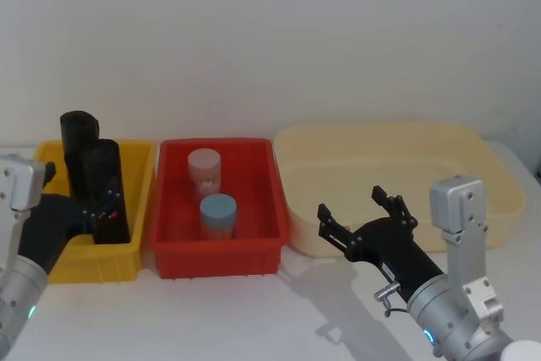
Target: Pick up the garbage bag with the one hand and transfer it to the other hand.
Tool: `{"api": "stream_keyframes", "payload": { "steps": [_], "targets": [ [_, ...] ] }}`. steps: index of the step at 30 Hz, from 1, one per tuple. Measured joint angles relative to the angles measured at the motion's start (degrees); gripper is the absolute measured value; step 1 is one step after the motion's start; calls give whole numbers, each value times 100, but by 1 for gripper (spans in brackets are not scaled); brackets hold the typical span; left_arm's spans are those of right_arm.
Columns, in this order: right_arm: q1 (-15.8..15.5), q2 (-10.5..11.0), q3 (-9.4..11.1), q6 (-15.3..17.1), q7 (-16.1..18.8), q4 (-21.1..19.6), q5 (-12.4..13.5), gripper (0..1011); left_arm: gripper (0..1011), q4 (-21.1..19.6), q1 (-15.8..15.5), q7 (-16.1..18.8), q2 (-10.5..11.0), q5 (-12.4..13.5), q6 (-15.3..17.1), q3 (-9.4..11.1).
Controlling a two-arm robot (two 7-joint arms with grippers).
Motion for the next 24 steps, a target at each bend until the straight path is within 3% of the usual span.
{"api": "stream_keyframes", "payload": {
  "steps": [24],
  "targets": [
    [0,0,0,0,0,0,0,1001,1001,900,-571,-477,-362,-186,-246,-64]
  ]
}}
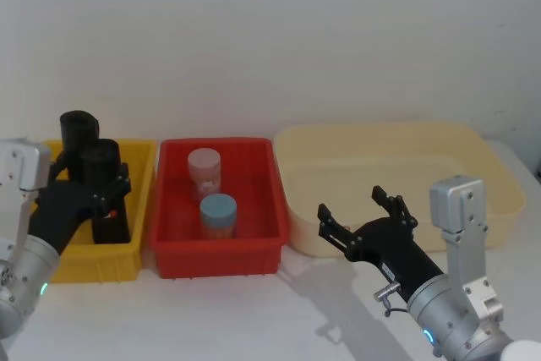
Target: Pick up the garbage bag with the one hand and transfer it to the other hand.
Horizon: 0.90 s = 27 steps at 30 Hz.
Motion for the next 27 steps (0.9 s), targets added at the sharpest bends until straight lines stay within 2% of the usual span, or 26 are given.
{"api": "stream_keyframes", "payload": {
  "steps": [7,21,27],
  "targets": [
    [0,0,0,0,0,0,0,1001,963,273,-173,-189,-72,-41,-30,-1],
    [0,0,0,0,0,0,0,1001,575,614,-408,-531,-156,-100,-50,-2],
    [0,0,0,0,0,0,0,1001,516,590,-440,-600,-155,-95,-33,-16]
  ]
}}
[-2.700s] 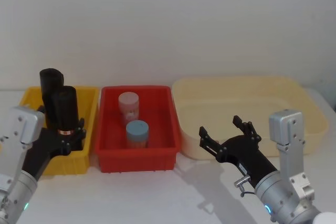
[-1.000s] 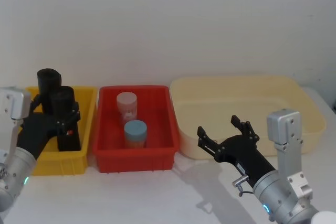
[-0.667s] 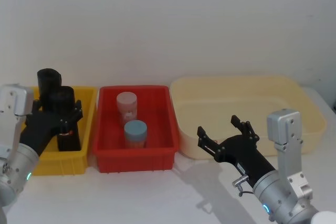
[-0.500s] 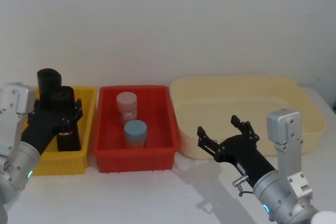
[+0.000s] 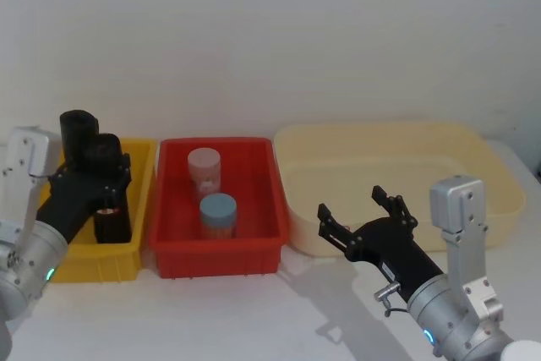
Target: Pick up the garbage bag with the one hand and transfer it to the other hand.
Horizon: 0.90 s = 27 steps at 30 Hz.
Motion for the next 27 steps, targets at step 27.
{"api": "stream_keyframes", "payload": {
  "steps": [27],
  "targets": [
    [0,0,0,0,0,0,0,1001,504,-863,-675,-846,328,396,511,319]
  ]
}}
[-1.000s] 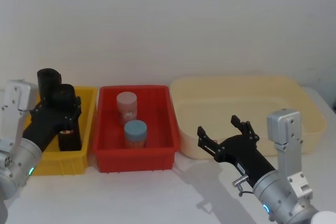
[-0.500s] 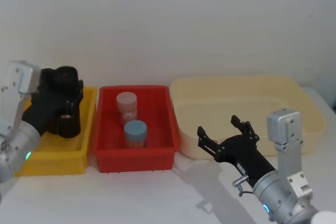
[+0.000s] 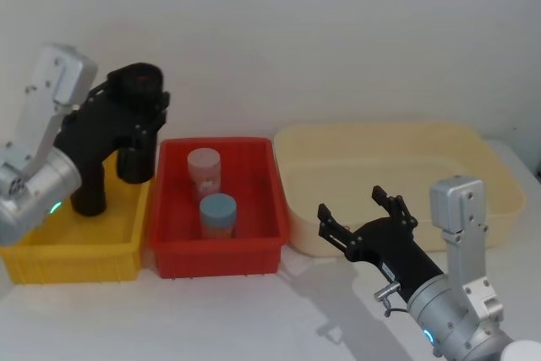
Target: Pick up the garbage bag with the one hand and transfer it to the other hand.
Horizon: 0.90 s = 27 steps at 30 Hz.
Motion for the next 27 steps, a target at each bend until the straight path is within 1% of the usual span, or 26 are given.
{"api": "stream_keyframes", "payload": {
  "steps": [2,5,8,11,13,17,20,24,27],
  "targets": [
    [0,0,0,0,0,0,0,1001,504,1,-142,-180,-22,-15,17,76],
    [0,0,0,0,0,0,0,1001,504,22,-217,-281,-44,-34,20,119],
    [0,0,0,0,0,0,0,1001,504,126,-393,-499,-124,-98,19,228],
    [0,0,0,0,0,0,0,1001,504,211,-492,-641,-189,-150,6,289],
    [0,0,0,0,0,0,0,1001,504,361,-621,-812,-288,-230,-31,367],
    [0,0,0,0,0,0,0,1001,504,572,-757,-1000,-432,-336,-83,449],
    [0,0,0,0,0,0,0,1001,504,814,-874,-1186,-587,-477,-161,509],
    [0,0,0,0,0,0,0,1001,504,1071,-968,-1328,-750,-616,-250,550],
    [0,0,0,0,0,0,0,1001,504,1193,-999,-1395,-824,-688,-299,563]
  ]
}}
